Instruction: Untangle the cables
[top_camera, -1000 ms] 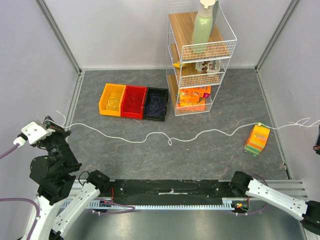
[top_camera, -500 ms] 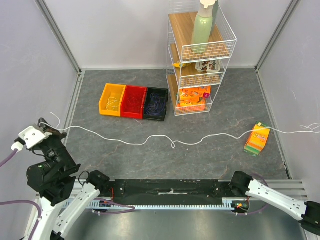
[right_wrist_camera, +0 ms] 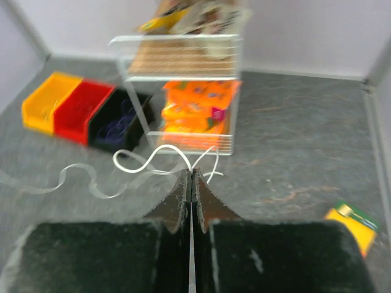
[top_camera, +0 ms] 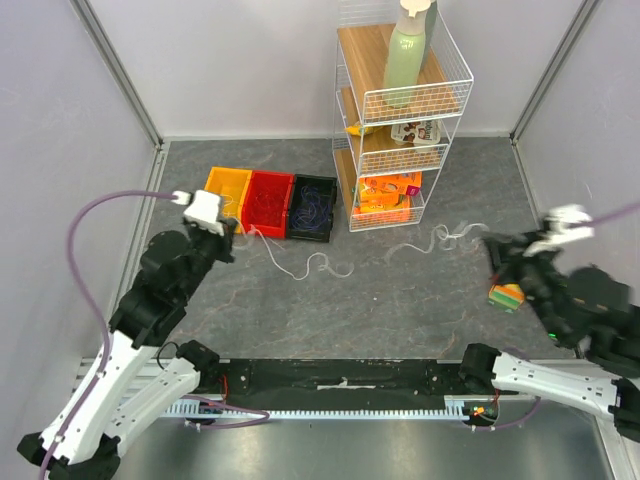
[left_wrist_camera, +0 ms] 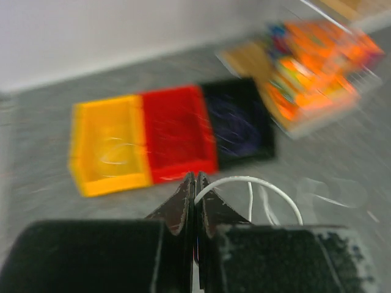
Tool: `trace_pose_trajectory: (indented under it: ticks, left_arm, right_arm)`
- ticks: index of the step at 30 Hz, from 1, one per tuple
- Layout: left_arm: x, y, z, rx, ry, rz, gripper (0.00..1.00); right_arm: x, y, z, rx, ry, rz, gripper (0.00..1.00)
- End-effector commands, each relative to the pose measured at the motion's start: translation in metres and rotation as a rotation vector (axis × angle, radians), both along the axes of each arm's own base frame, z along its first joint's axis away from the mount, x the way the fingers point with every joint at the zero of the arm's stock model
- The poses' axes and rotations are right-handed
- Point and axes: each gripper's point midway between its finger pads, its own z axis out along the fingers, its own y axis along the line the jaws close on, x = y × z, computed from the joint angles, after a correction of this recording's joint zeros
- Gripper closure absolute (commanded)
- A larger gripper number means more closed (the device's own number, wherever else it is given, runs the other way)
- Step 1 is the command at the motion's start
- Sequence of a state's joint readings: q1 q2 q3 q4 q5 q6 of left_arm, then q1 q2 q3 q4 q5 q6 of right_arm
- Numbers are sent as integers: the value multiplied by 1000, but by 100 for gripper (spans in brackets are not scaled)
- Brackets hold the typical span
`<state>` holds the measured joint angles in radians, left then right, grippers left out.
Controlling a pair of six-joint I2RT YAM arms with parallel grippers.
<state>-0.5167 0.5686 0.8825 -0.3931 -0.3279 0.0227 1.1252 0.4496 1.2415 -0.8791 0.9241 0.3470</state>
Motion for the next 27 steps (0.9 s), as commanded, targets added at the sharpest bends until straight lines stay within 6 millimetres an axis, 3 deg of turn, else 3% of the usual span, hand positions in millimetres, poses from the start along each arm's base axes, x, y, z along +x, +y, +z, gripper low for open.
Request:
trace_pose_trajectory:
  ticks: [1,6,9,12,20,27]
  left_arm:
    - [-51,-104,-27,-116,177,-627,98]
    - [-82,-142,-41,-179,301,-913,98]
    - [-86,-148,-47,-185,343,-957,98]
    - [-84,-143,-41,-169,315,-929,98]
    - [-75,-131,-21,-141,235,-844,98]
    - [-63,-125,-26,-122,255,-774,98]
  right_arm:
    - [-4,99,-12,-147,55,368,100]
    - [-3,155,-39,-231,119,525,100]
    - [-4,177,-49,-246,139,587,100]
    - [-2,184,-54,-257,153,596,100]
    - [10,167,-57,-268,157,479,100]
    - [27,108,-41,-197,114,181,100]
